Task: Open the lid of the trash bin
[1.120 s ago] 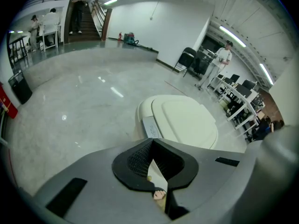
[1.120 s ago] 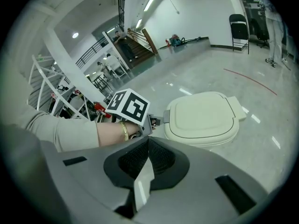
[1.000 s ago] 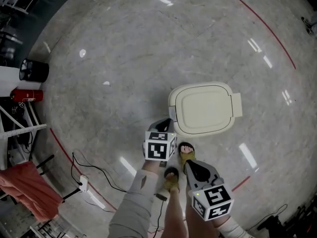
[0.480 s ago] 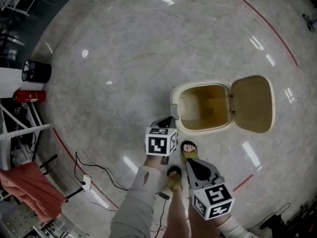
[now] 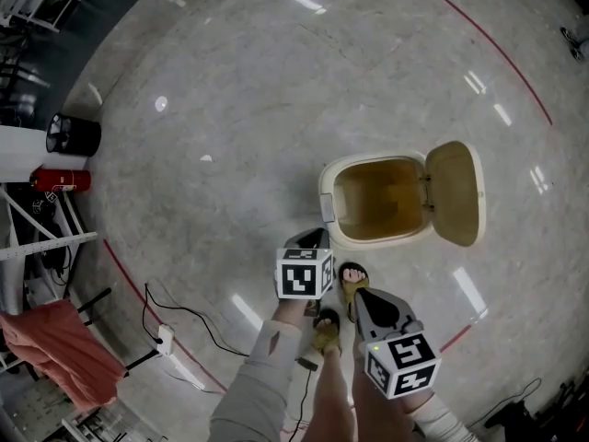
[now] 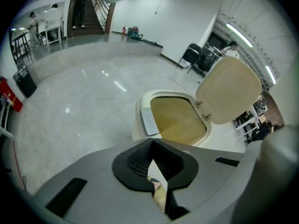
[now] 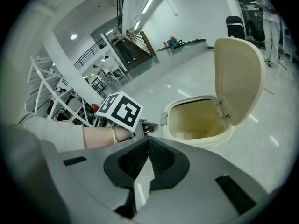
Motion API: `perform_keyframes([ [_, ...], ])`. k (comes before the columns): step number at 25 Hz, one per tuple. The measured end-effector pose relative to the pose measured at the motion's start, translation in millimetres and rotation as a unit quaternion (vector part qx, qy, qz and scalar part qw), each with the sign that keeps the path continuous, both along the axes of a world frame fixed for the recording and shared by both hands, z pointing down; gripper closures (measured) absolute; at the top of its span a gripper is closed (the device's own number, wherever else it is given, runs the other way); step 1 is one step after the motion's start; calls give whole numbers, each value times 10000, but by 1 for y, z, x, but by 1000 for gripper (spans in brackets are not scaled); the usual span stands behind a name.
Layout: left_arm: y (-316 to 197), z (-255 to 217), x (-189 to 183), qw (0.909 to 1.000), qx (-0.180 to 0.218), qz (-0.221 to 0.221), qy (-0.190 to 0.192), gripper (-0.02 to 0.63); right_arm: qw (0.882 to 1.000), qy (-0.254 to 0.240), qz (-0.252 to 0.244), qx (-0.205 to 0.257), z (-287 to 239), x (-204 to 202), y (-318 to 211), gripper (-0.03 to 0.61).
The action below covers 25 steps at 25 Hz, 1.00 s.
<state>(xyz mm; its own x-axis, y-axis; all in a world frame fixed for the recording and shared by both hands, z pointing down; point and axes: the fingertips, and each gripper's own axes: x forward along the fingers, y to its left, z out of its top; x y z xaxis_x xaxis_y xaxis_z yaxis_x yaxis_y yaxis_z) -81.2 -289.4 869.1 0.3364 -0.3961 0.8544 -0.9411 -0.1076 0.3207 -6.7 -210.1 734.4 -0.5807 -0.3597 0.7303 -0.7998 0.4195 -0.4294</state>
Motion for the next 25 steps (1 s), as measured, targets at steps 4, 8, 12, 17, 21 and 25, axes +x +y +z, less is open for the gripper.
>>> perform_keyframes([
  [4, 17, -25, -1, 9998, 74, -124, 101, 609, 10000, 77, -2, 57, -6, 3, 0, 575],
  [8, 27, -59, -2, 9987, 261, -298, 307, 609, 9997, 171, -25, 142, -16, 3, 4, 575],
  [12, 38, -96, -4, 9969, 457, -389, 506, 611, 9994, 235, -132, 230, -31, 0, 15, 575],
  [17, 61, -149, -11, 9934, 699, -454, 787, 610, 9986, 265, -212, 408, -58, -7, 31, 575],
  [21, 95, -194, -19, 9911, 833, -516, 906, 610, 9976, 219, -282, 592, -86, -17, 50, 575],
  [25, 133, -238, -22, 9893, 961, -538, 958, 611, 9956, 196, -463, 791, -118, -23, 77, 575],
])
